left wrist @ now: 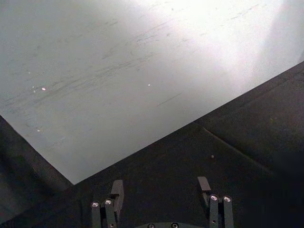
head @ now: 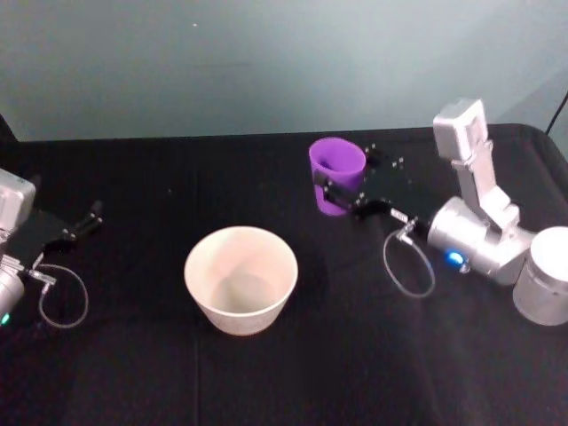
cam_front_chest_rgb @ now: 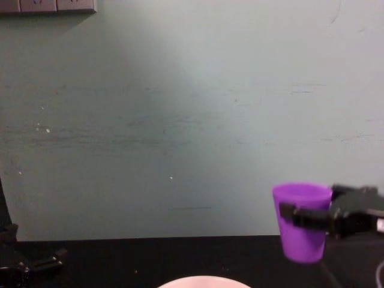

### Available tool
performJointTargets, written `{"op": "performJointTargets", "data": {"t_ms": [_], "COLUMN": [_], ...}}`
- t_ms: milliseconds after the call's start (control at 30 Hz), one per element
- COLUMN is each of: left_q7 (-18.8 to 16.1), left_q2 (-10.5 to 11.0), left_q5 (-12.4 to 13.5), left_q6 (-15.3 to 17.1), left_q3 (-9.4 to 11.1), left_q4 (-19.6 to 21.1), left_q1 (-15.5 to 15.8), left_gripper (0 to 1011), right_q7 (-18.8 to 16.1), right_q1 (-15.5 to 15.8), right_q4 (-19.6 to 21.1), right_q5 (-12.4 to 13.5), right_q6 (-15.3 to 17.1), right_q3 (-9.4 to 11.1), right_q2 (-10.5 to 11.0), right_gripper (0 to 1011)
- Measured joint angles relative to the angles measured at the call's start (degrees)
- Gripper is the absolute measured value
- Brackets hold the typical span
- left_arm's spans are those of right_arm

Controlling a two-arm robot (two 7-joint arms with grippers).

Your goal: Pick up the cup and pour the mung beans from the cup into the bowl.

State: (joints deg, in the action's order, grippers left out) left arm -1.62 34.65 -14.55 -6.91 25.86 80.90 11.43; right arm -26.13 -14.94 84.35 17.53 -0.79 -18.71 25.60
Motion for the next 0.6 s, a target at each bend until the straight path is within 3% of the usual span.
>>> {"op": "performJointTargets", "data": {"t_ms": [267,600], "left_q7": [0.0,0.0], "left_q2": [0.0,0.0], "left_q5": [0.0,0.0], "left_q6": [0.0,0.0], "left_q3": [0.0,0.0], "left_q4": [0.0,0.0], "left_q1": [0.0,0.0], "left_gripper": [1012,1012], "right_q7": [2.0,3.0], "right_q1": [1.1,0.4], "right_q4": [9.8,13.6], "right_q5": [2.1,4.5], "right_q6": [7.9,11.5], "right_q3": [2.4,3.8], "right_q2": [2.8,4.3], "right_gripper": [722,722]}}
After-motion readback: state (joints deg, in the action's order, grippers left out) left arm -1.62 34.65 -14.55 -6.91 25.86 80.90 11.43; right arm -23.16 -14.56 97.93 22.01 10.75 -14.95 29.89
